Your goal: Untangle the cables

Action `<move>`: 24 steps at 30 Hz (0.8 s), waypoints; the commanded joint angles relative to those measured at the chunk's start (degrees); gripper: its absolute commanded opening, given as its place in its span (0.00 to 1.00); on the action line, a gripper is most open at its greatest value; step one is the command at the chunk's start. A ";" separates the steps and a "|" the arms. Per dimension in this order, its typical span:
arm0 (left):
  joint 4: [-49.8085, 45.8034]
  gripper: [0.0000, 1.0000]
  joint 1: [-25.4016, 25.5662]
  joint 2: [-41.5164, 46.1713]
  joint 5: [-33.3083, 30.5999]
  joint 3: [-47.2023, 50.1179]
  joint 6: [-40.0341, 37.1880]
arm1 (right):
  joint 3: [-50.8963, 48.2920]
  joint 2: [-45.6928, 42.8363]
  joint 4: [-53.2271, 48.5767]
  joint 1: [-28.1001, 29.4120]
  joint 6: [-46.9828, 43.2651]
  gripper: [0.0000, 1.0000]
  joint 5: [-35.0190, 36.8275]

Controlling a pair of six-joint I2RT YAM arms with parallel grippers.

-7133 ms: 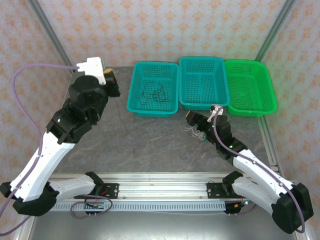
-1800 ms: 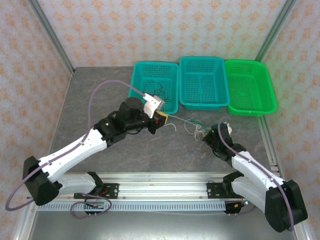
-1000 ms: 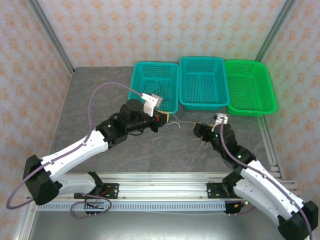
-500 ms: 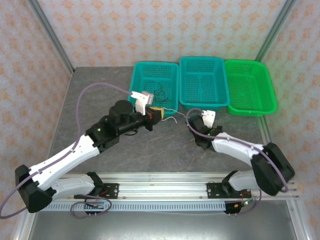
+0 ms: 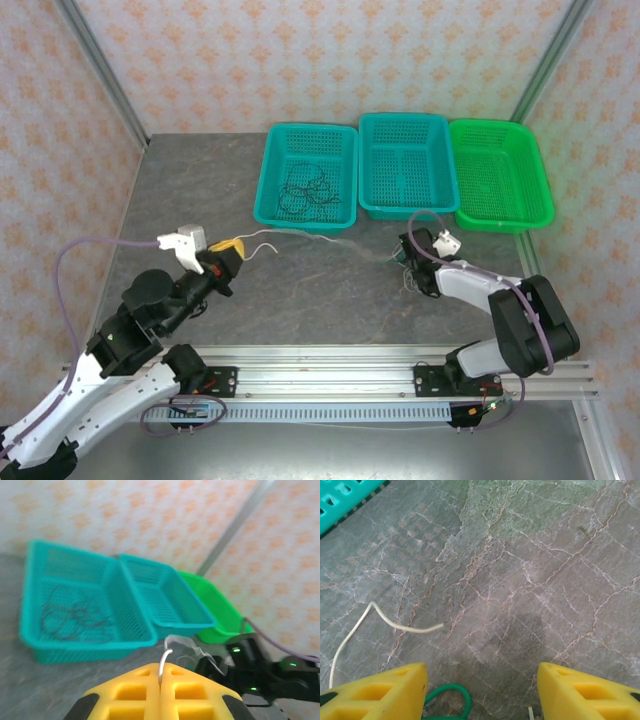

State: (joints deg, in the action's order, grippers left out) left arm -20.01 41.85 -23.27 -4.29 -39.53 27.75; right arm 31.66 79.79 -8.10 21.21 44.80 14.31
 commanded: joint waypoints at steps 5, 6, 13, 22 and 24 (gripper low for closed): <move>10.49 0.00 -0.57 -3.31 8.69 22.28 15.36 | -6.26 -5.79 18.99 -0.51 -10.14 0.12 -17.91; 14.99 0.00 -0.54 -4.32 10.32 25.48 17.05 | -5.68 -6.73 19.08 -0.52 -12.62 0.08 -20.59; 10.22 0.07 -0.46 -4.21 8.05 24.86 8.99 | -3.16 -11.63 15.53 -0.41 -20.14 0.00 -28.41; 12.22 0.00 -0.47 -7.66 13.03 10.93 3.29 | -0.84 -24.02 6.01 0.71 -19.64 0.72 -25.99; 14.65 0.00 -0.47 -12.12 16.04 4.37 0.76 | -0.73 -27.69 4.70 0.76 -19.41 0.74 -25.11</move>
State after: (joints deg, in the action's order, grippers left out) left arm -11.27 41.52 -31.59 6.96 -27.73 33.08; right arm 29.06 56.12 0.73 21.76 25.47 -12.75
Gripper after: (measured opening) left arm 0.047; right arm 0.735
